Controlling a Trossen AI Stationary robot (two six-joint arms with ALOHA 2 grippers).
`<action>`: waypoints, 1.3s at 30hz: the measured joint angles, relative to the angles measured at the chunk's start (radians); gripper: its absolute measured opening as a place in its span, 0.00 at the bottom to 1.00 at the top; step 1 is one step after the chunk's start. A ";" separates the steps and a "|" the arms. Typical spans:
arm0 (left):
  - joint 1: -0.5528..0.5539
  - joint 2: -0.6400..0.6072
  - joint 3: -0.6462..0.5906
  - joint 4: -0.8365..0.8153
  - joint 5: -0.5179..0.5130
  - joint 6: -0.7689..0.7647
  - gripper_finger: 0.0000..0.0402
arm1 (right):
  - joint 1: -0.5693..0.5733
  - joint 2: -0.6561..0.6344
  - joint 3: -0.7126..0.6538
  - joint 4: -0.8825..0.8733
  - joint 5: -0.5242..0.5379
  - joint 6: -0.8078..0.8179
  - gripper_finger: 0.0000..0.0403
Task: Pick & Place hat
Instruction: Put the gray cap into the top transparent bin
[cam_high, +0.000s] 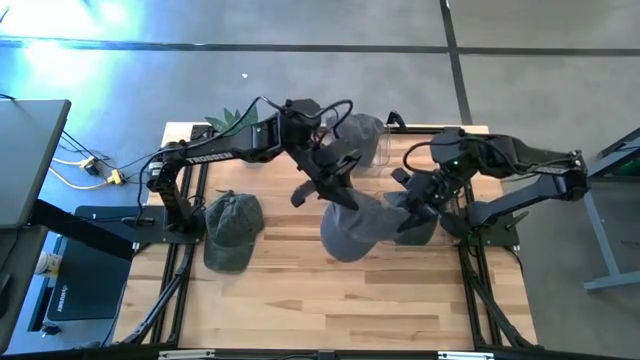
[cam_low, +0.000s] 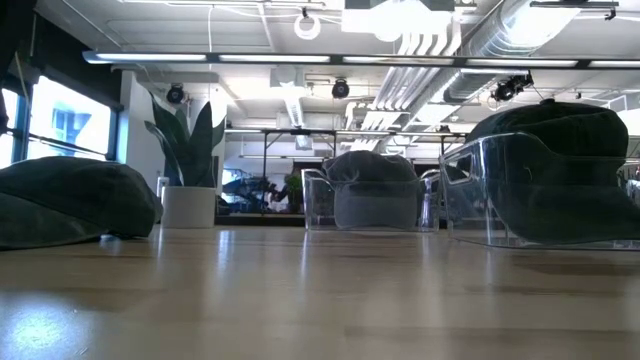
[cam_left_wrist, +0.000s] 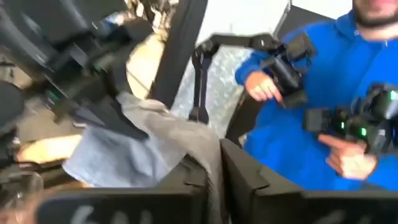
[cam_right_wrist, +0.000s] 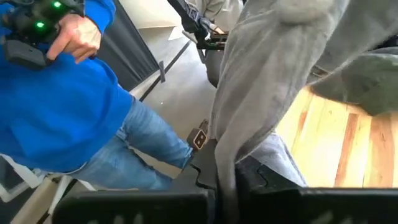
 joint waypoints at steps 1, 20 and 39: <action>0.000 0.007 0.000 0.021 -0.019 -0.019 0.12 | 0.000 -0.001 0.000 0.007 0.000 0.000 0.02; -0.032 0.142 0.000 0.085 0.009 -0.030 0.71 | -0.068 -0.007 0.000 -0.052 0.027 -0.034 0.01; -0.031 0.142 0.000 0.119 0.334 -0.198 0.10 | -0.068 -0.108 0.000 -0.104 -0.090 0.052 0.01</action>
